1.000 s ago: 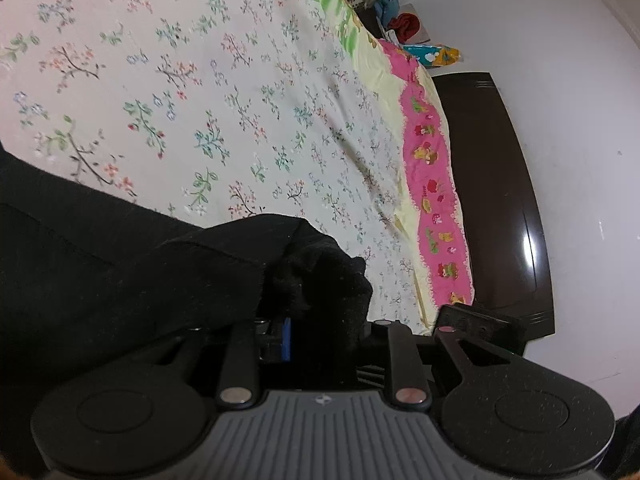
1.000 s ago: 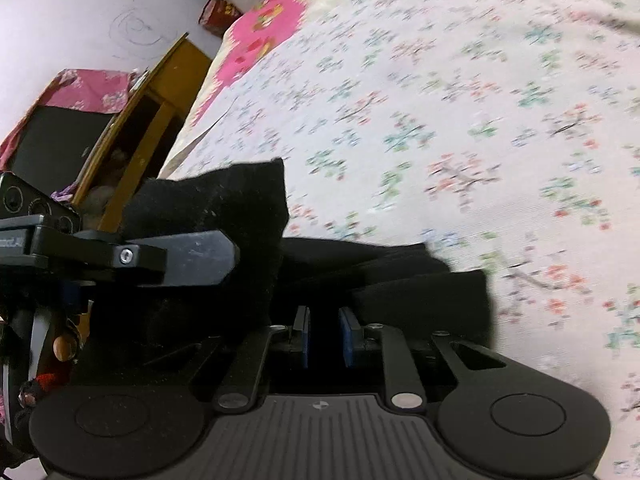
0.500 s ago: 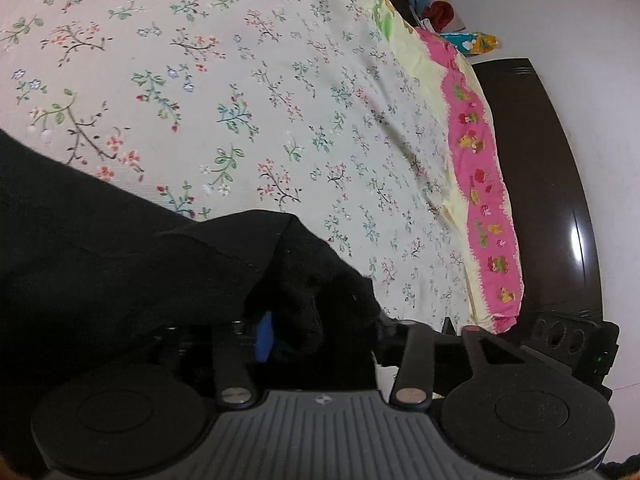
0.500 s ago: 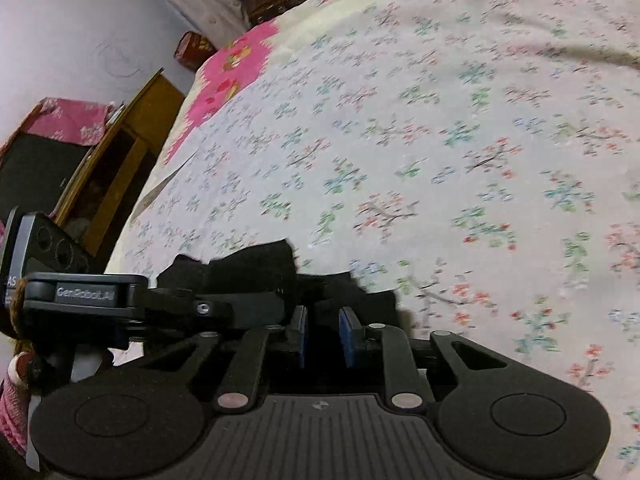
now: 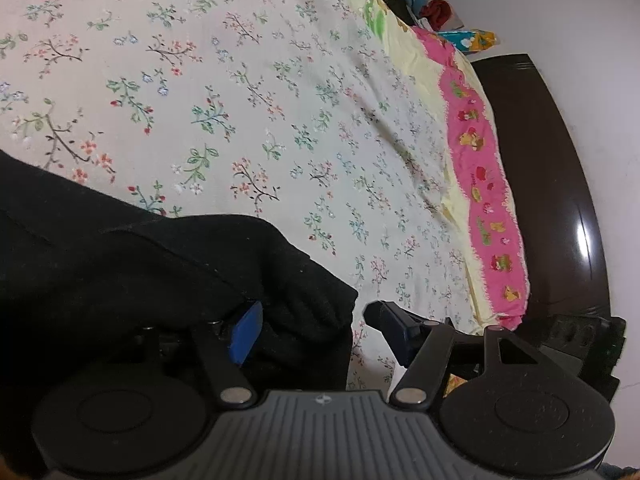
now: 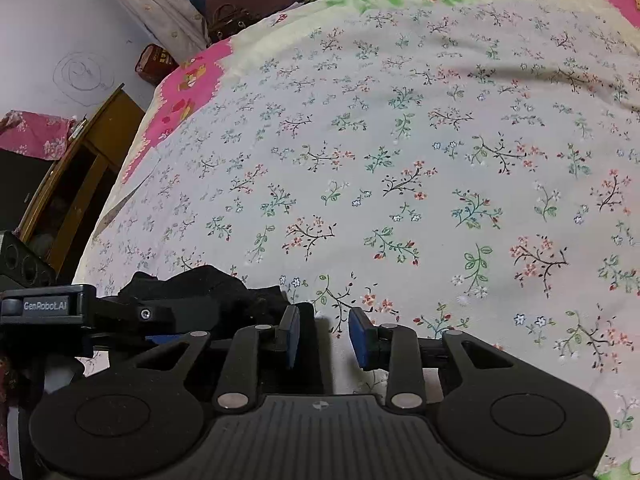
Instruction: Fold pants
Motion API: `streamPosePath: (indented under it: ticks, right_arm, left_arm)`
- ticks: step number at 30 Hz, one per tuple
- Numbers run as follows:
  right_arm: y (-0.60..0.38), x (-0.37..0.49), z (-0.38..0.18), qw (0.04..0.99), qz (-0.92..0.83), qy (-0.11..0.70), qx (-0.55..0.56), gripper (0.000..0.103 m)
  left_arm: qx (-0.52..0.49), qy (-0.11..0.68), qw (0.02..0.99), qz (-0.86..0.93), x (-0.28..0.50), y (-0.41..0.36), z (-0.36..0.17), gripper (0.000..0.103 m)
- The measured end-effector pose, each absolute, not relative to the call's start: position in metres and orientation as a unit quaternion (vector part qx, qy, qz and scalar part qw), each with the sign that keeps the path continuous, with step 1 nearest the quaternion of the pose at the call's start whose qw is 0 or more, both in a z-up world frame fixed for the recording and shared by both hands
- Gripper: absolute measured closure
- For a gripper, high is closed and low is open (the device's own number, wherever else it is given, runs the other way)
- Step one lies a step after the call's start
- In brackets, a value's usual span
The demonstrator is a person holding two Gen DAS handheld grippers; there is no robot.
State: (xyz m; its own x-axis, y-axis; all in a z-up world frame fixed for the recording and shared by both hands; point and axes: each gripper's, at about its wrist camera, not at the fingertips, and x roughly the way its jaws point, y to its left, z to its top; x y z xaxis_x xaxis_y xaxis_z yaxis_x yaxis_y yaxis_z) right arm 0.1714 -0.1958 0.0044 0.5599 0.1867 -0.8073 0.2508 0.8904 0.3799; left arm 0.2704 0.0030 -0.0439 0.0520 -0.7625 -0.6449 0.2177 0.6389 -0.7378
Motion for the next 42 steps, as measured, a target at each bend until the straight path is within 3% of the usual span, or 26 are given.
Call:
streamPosePath:
  ticks: [14,25,36,37,38,42]
  right_arm:
    - [-0.137,0.16,0.037,0.84,0.066,0.487,0.228,0.081]
    - [-0.082,0.156,0.0,0.785,0.095,0.567,0.232,0.075]
    - [-0.063,0.168,-0.016,0.782,0.133,0.577,0.196,0.069]
    - [-0.061,0.17,-0.019,0.78,0.136,0.58,0.191,0.074]
    - [-0.06,0.171,-0.02,0.779,0.132,0.584,0.185,0.092]
    - [-0.08,0.166,-0.014,0.779,0.1,0.592,0.181,0.1]
  left_arm:
    - [-0.136,0.545,0.763,-0.32,0.257,0.064,0.018,0.031]
    - [-0.145,0.584,0.737,-0.308,0.212,0.103,-0.001,0.031]
    - [-0.125,0.583,0.732,-0.329,0.203,0.103,0.0,0.031]
    - [-0.117,0.583,0.734,-0.329,0.202,0.103,0.001,0.031]
    - [-0.111,0.582,0.735,-0.329,0.2,0.104,0.002,0.03]
    - [-0.11,0.586,0.732,-0.329,0.199,0.105,-0.002,0.03]
